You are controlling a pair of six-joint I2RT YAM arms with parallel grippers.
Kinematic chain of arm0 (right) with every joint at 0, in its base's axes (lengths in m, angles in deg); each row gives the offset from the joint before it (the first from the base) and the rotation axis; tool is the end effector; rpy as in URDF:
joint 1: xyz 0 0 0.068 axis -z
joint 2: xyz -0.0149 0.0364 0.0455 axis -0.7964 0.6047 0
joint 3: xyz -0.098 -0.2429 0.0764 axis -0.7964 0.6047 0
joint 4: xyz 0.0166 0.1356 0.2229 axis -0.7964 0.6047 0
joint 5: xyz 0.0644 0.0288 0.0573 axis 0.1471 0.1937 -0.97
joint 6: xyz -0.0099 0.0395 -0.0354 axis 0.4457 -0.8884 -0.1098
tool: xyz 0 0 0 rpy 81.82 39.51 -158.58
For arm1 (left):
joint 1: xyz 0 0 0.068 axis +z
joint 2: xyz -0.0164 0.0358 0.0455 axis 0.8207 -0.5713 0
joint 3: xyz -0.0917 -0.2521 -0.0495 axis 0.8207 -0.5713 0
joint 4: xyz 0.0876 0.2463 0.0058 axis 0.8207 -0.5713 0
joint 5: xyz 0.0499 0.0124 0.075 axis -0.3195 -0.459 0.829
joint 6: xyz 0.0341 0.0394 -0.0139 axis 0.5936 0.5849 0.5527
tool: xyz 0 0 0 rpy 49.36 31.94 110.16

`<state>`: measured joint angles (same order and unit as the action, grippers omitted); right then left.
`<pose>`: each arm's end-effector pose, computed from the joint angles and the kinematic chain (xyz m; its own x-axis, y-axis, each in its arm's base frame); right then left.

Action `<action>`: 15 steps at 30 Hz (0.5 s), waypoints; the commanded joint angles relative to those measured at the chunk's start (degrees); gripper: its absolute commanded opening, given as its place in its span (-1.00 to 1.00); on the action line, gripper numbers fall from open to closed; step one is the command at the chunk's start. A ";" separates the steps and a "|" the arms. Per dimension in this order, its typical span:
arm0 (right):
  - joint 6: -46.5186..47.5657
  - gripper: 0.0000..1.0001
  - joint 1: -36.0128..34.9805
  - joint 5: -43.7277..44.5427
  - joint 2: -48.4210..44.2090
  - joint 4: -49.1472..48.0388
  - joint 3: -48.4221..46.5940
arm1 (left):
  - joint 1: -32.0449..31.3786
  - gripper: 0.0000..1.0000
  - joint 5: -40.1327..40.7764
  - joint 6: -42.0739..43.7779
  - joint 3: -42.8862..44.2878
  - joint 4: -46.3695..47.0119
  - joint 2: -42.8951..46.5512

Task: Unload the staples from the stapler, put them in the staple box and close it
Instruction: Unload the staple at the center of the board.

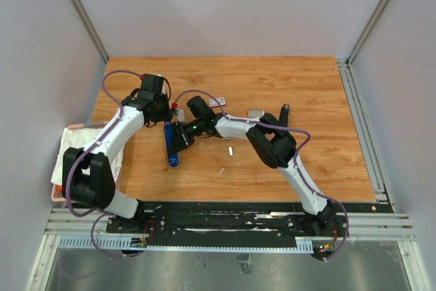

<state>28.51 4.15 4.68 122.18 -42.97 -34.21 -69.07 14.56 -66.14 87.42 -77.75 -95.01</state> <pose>0.3246 0.4145 0.1291 -0.7740 -0.4333 -0.4618 -0.5320 0.0494 0.8453 0.3042 -0.0716 0.2631 -0.7707 -0.1837 -0.6102 -0.1110 0.9816 -0.1554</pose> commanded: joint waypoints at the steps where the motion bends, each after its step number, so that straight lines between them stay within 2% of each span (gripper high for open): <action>1: -3.80 -0.99 -1.38 -4.83 0.82 -4.02 -0.65 | -0.50 -1.00 -3.74 -1.14 1.07 4.31 2.58; 2: -4.22 -0.97 -1.37 -4.84 0.26 -4.38 -0.47 | -0.50 -1.00 -3.64 -1.08 0.99 4.43 2.68; 3: -4.48 -0.83 -1.29 -4.58 -0.09 -4.30 -0.26 | -0.50 -1.00 -3.69 -1.07 0.82 4.52 2.73; 6: -5.82 0.00 -1.12 -4.34 -0.39 -4.86 -0.21 | -0.50 -1.00 -3.95 -1.17 0.74 4.68 2.75; 7: -7.14 0.23 -1.17 -4.62 -0.30 -6.14 -0.02 | -0.50 -1.00 -4.00 -1.20 0.78 4.66 2.75; 8: -8.47 0.36 -1.19 -4.74 -0.31 -7.43 0.45 | -0.50 -1.00 -4.12 -1.16 0.73 4.71 2.66; 13: -9.41 0.39 -1.45 -4.21 -0.37 -9.27 1.45 | -0.50 -1.00 -4.30 -1.28 0.24 5.06 3.19; 14: -8.52 0.14 -1.59 -4.11 -0.35 -8.19 1.32 | -0.50 -1.00 -4.27 -1.29 0.12 5.16 3.34; 15: -7.23 -0.24 -1.59 -4.13 -0.25 -7.07 0.87 | -0.50 -1.00 -4.27 -1.25 0.07 5.18 3.41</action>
<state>20.96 4.06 2.80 122.33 -49.42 -33.23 -69.00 13.03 -66.38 87.40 -77.64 -94.40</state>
